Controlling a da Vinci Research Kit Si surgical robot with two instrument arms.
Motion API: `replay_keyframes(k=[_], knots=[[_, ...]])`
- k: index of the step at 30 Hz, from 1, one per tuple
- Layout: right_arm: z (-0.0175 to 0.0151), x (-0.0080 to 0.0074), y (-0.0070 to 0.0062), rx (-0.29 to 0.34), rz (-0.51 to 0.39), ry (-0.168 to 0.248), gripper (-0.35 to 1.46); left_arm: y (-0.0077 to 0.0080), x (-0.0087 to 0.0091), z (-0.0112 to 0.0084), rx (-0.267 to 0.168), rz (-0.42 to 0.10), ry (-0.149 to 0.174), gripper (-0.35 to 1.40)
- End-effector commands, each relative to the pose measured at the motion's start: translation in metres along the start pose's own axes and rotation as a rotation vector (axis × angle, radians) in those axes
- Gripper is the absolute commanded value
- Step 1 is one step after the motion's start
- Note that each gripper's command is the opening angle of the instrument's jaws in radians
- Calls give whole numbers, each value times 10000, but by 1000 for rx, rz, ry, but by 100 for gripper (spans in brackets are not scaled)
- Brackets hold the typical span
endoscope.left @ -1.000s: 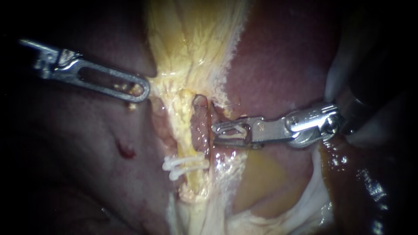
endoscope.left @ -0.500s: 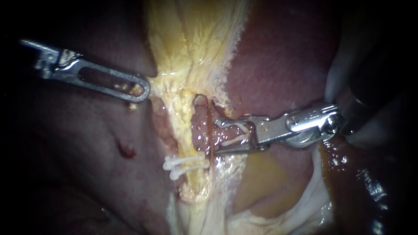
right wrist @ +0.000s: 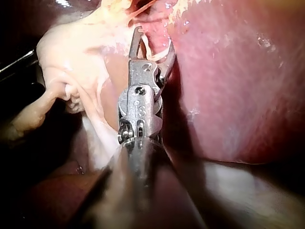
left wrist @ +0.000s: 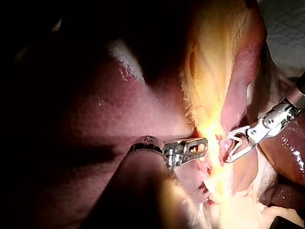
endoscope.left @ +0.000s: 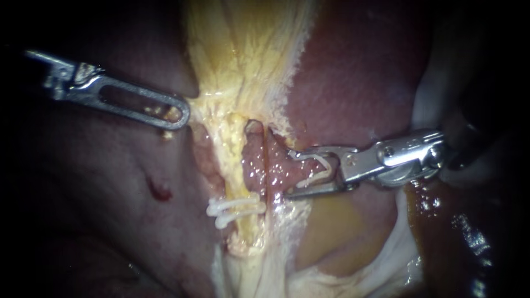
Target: Clipping third clip left tube
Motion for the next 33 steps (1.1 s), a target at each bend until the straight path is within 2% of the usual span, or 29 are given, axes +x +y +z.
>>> replay_keyframes(k=[1,11,24,33], knots=[[-1,3,-2,-2,0,4,50,0,0,0,0,0,0,-35],[-1,26,-24,68,11,64,50,1,0,0,0,0,0,-35],[9,39,-36,121,28,128,49,1,0,0,0,0,0,-35],[19,46,-41,163,37,153,49,1,0,0,0,0,0,-35]])
